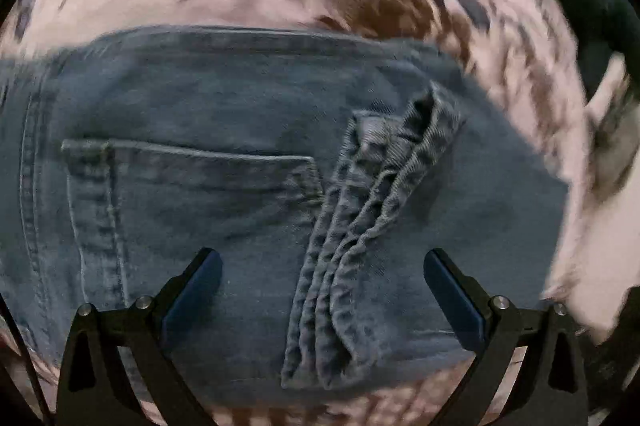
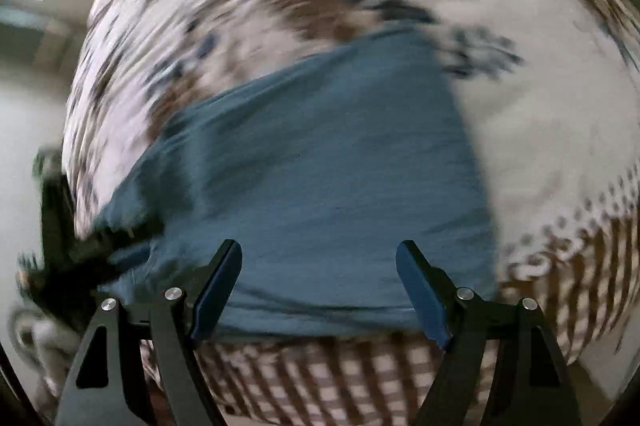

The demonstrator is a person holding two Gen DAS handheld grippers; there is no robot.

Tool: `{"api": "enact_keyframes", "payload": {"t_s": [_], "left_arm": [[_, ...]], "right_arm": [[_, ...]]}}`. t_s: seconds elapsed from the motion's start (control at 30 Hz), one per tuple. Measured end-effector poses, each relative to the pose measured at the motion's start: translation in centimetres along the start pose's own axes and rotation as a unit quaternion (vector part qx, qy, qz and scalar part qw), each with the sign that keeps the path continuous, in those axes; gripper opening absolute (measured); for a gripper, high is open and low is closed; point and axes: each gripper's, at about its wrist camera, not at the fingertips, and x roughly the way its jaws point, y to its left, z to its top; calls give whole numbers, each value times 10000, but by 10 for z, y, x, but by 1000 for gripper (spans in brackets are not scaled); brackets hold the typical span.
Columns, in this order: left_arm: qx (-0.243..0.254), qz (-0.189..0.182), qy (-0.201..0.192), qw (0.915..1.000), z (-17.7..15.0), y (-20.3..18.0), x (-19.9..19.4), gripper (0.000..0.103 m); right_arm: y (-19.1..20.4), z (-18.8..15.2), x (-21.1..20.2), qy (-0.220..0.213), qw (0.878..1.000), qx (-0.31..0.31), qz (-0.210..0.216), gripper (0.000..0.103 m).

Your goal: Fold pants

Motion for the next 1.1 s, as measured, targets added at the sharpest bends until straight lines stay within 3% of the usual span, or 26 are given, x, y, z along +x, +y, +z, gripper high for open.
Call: {"api": "enact_keyframes", "payload": {"t_s": [0.03,0.07,0.1,0.17,0.23,0.4,0.57,0.6,0.67,0.8,0.93,1.1], "left_arm": [[124,88,-107,9998,-2,-6,-2,80],[322,260,-268,9988,-5,-12,-7,36],[564,309,-371,9972,-10,-19,-12,19],[817,421,-553,9942,-21,-26,-24,10],[809,420,-670,9936,-31,-25,-36,10],[438,427,-234,9979,-39,5,-28,12],[-166,-102,-23,9998,-45,27,-46,39],[-107,32,36,9999,-50,27,-44,45],[132,408,179,9989,-61,30,-33,47],[473,550,278,9970,-79,31,-35,52],[362,506,266,9977,-81,31,-51,53],[90,279,-97,9995,-79,24,-70,57]], "right_arm": [[-13,3,-1,-35,9998,177,-46,82],[-22,7,-2,-66,9996,269,-59,82],[-31,11,-4,-95,9993,343,-81,82],[-45,14,-4,-111,9989,426,-155,82],[-50,17,-3,-82,9988,461,-158,82],[-54,13,-5,58,9986,491,-185,82],[-46,-2,4,516,9968,323,-517,82],[-45,-6,12,728,9948,239,-667,82],[-48,-17,27,1096,9902,115,-857,82],[-70,-29,42,1550,9810,216,-1145,82],[-64,-25,28,1467,9824,153,-1145,82],[-47,-21,-4,1091,9902,336,-799,82]]}}
